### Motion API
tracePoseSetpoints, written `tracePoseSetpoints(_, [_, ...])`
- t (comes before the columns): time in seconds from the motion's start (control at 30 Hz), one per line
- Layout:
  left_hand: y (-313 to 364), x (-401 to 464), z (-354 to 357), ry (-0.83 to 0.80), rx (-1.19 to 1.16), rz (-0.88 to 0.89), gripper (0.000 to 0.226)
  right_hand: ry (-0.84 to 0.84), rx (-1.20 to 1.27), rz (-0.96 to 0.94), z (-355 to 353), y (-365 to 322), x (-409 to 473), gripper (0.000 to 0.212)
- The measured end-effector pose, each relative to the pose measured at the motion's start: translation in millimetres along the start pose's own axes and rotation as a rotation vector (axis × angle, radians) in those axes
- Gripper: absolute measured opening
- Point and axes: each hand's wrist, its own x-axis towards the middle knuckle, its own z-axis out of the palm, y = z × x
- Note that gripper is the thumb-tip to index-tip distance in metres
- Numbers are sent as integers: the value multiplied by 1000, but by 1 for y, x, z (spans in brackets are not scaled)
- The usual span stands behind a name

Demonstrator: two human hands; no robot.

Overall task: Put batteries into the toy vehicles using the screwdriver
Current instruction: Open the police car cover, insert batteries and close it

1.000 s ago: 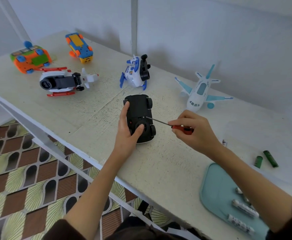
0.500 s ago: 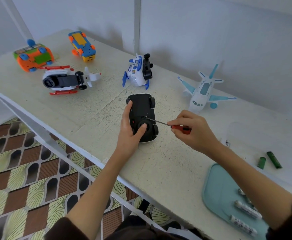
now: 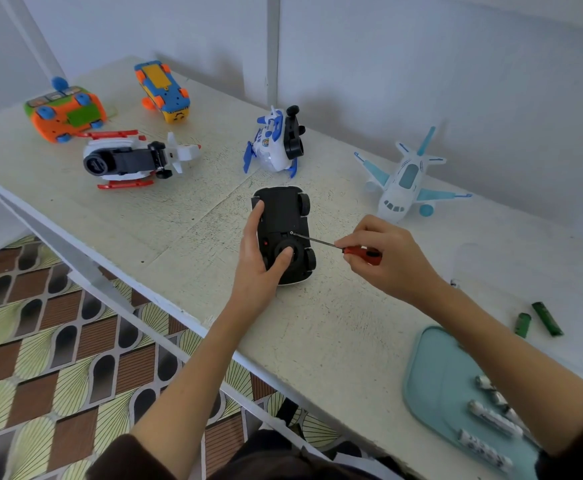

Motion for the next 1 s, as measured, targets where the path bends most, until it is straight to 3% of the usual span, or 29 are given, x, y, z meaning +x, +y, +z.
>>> tracePoseSetpoints(0.37, [0,-5,5,-1,83,46,67,-81,-283,-29,-26,-27,13,19])
tracePoseSetpoints(0.57, [1,-5,4,7,133,72,66,-31,-311,43,-34,-43,32,26])
tracePoseSetpoints(0.8, [-5,-2,4,27,84,33,73,-168,-244,32,-35,-53,40,22])
tracePoseSetpoints(0.9, [-6,-1,5,25,72,37,73,-77,-225,89,-39,-55,42,13])
tracePoseSetpoints(1.0, [-6,-1,5,23,80,63,70,-49,-284,187,-40,-57,44,28])
